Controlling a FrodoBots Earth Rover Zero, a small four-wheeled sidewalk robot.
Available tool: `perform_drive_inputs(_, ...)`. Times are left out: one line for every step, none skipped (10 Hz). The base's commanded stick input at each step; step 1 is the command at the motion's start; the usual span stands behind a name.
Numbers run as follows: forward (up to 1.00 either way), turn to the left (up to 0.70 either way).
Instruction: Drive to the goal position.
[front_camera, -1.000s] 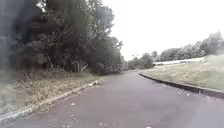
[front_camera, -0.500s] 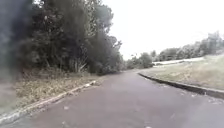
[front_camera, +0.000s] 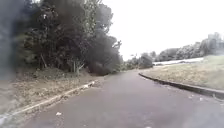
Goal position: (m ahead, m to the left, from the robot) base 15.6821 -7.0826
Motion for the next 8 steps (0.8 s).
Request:
perform_drive_inputs(0.45, -0.25)
perform_drive_inputs(0.45, -0.16)
perform_drive_inputs(0.45, -0.06)
perform_drive_inputs(0.45, -0.04)
perform_drive_inputs(0.45, -0.14)
perform_drive_inputs(0.45, -0.25)
perform_drive_inputs(0.45, -0.27)
perform_drive_inputs(0.45, -0.27)
